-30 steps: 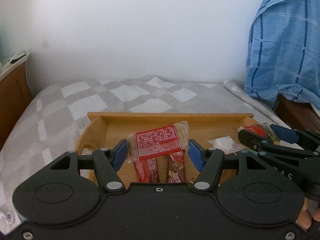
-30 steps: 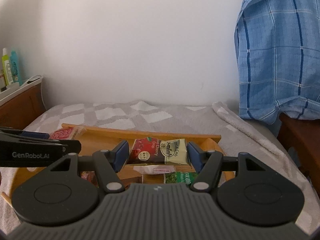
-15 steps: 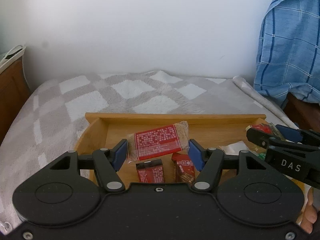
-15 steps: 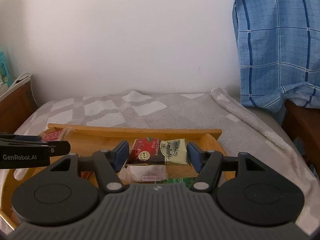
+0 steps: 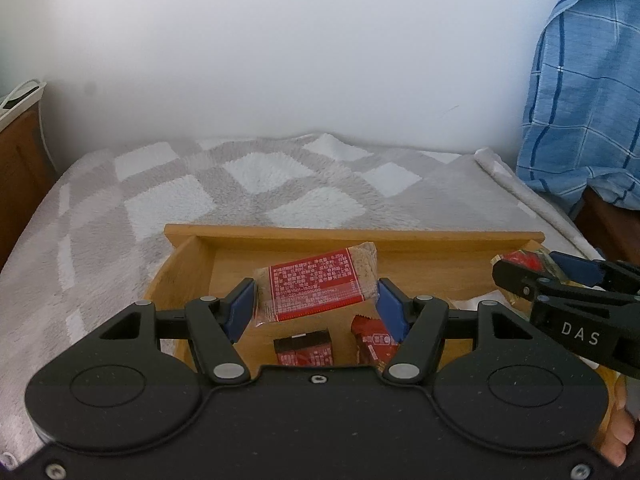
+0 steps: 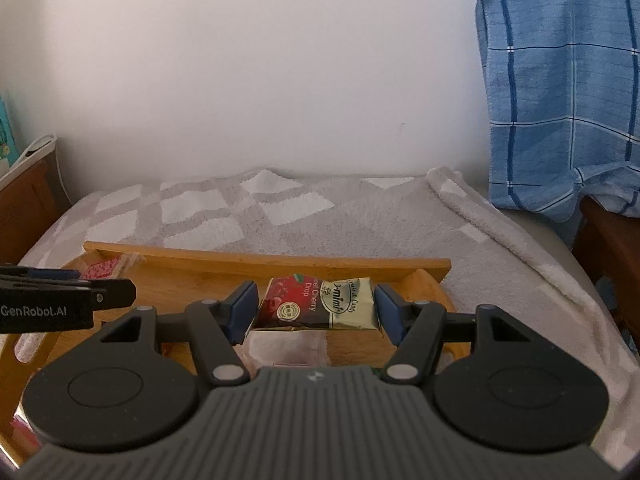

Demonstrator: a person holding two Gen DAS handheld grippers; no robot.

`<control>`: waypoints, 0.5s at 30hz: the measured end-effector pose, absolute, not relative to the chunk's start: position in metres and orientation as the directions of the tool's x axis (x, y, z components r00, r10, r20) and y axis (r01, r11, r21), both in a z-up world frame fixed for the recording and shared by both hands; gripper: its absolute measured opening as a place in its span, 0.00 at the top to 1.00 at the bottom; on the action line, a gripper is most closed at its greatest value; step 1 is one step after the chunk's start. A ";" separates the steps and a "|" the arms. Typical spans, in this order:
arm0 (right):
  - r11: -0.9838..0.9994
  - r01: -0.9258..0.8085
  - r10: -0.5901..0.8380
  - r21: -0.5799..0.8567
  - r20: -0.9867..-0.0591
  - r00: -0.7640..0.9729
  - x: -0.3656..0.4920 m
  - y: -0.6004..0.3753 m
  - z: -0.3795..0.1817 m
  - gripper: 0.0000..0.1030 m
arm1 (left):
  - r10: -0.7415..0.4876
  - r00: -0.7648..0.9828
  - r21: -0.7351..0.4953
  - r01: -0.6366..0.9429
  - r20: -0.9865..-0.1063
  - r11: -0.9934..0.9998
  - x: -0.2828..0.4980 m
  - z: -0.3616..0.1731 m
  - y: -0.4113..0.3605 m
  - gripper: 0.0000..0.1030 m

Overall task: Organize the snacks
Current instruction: 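Open both grippers to release the pastry and packet into the tray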

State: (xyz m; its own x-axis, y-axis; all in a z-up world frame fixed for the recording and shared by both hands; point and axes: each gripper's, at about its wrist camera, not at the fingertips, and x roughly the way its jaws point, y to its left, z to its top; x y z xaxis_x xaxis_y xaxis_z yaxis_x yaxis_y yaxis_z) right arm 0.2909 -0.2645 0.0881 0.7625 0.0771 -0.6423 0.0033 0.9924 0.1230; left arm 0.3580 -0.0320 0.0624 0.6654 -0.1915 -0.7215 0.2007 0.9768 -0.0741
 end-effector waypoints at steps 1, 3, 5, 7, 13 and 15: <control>0.993 0.001 0.078 0.122 -0.645 0.760 0.293 -0.264 0.087 0.35 | -0.191 0.663 -0.075 0.199 -0.724 0.977 0.360 0.061 -0.032 0.39; 0.992 -0.001 0.085 0.129 -0.649 0.756 0.296 -0.264 0.086 0.35 | -0.191 0.660 -0.080 0.194 -0.726 0.978 0.363 0.059 -0.032 0.39; 0.991 -0.005 0.092 0.133 -0.654 0.751 0.301 -0.264 0.084 0.35 | -0.192 0.655 -0.085 0.192 -0.731 0.978 0.366 0.057 -0.032 0.39; 0.991 -0.007 0.092 0.130 -0.660 0.746 0.304 -0.263 0.082 0.35 | -0.192 0.652 -0.085 0.192 -0.734 0.978 0.368 0.054 -0.032 0.39; 0.990 0.005 0.093 0.141 -0.677 0.730 0.314 -0.264 0.070 0.35 | -0.186 0.644 -0.074 0.196 -0.742 0.978 0.375 0.046 -0.033 0.39; 0.991 0.007 0.088 0.135 -0.682 0.726 0.317 -0.263 0.067 0.35 | -0.183 0.643 -0.070 0.198 -0.744 0.978 0.377 0.044 -0.033 0.39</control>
State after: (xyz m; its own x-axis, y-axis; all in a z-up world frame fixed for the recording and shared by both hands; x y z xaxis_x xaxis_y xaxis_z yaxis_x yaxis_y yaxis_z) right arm 0.3175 -0.2629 0.0671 0.7258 0.0877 -0.6823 0.0072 0.9908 0.1351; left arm 0.3769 -0.0334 0.0435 0.6430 -0.1833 -0.7436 0.1982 0.9777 -0.0696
